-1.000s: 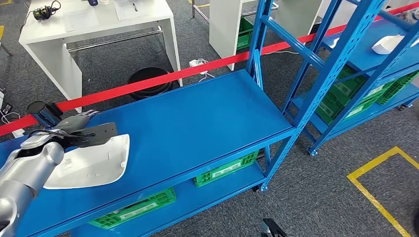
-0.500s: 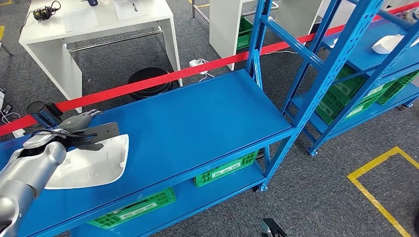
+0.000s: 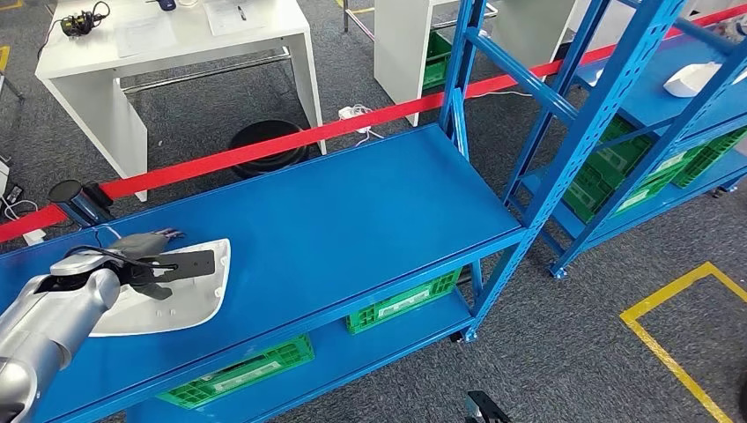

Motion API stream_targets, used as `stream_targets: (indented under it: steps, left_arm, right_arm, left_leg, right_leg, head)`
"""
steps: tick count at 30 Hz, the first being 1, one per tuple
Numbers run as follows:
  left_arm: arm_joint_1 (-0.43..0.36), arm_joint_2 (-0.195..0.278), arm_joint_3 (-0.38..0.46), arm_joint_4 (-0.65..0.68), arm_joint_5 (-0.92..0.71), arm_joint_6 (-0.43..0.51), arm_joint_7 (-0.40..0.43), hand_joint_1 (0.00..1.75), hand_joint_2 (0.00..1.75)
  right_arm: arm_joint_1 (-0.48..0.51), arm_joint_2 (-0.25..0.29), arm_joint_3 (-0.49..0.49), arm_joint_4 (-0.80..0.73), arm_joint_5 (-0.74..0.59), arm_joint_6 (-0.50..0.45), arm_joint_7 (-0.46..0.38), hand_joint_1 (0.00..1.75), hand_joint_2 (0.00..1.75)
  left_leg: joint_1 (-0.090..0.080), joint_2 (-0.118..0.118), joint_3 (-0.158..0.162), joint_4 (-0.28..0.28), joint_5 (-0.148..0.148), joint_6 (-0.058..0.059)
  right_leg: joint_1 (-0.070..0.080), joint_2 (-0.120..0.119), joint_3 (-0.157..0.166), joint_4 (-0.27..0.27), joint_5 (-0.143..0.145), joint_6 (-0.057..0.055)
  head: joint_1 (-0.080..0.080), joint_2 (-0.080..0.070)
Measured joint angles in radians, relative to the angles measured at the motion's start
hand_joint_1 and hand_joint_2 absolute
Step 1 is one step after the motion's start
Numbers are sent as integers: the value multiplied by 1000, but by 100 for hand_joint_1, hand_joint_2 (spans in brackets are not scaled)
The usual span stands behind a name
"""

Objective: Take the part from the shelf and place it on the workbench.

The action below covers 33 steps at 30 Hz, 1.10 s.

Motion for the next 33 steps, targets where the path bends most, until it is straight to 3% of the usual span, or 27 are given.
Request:
stream_targets:
  steps: [8,9,12,13,33]
  left_arm:
    - [-4,2,-33,4,-19,-105,-8,0,175]
    - [-4,2,-38,4,-20,-120,-10,17,175]
    - [-4,1,-48,4,-19,-151,-17,148,175]
    - [-4,0,-50,4,-18,-155,-21,175,175]
    - [-4,-21,-46,3,41,-120,-72,175,175]
  right_arm:
    - [0,0,-1,0,1,-3,1,0,0]
    - [0,0,-1,0,2,-3,1,0,0]
    - [0,0,-2,0,8,-3,1,0,0]
    - [0,0,-2,0,8,-3,1,0,0]
    - [0,0,-26,0,-3,-12,-3,0,0]
  left_leg:
    - [-1,0,6,0,-1,0]
    - [-1,0,7,0,-1,0]
    - [-1,0,10,0,-2,0]
    - [-1,0,10,0,-2,0]
    - [-1,-3,19,-1,-2,0]
  right_leg:
    - [-1,0,6,0,-2,2]
    - [-1,0,7,0,-2,2]
    - [-1,0,9,0,-3,2]
    - [-1,0,10,0,-3,2]
    - [-1,-5,19,0,-6,3]
  head:
    - [0,0]
    - [0,0]
    - [0,0]
    - [0,0]
    - [0,0]
